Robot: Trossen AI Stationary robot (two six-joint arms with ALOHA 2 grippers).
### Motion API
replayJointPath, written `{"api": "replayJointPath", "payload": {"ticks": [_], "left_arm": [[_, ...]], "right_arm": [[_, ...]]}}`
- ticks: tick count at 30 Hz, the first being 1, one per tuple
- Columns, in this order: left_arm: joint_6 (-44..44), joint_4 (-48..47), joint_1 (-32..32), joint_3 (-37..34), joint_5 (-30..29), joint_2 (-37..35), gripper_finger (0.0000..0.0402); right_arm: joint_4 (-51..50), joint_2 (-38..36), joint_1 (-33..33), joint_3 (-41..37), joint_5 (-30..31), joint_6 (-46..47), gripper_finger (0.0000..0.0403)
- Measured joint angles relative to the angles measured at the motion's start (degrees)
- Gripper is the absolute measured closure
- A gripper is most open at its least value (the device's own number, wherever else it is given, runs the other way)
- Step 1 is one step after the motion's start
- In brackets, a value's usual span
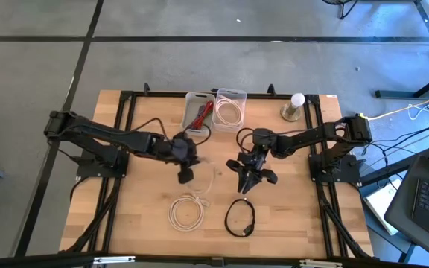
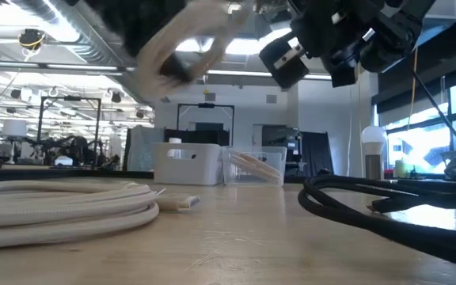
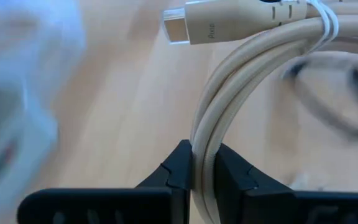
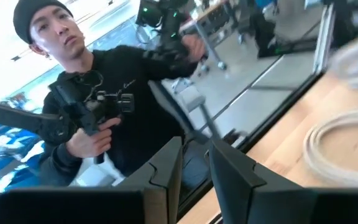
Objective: Pick and place USB-C Cables
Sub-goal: Put the top gray USB cable into the transparent bin
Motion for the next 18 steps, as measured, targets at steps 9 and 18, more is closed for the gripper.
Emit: {"api": "replayJointPath", "payload": {"ticks": [9,18], "left_arm": [[13.0,16.0,3.9,-0.1,1.3,-3.3,0.037],[14.5,11.5,3.3,0.0,-4.5,-16.6,0.037]], "right_arm": [[5.2,-2.7,-3.4,3.2,1.0,-2.9,0.0316],[-33.7,-21.3,-10.8,3.6,31.6,-35.2,0.0316]]}}
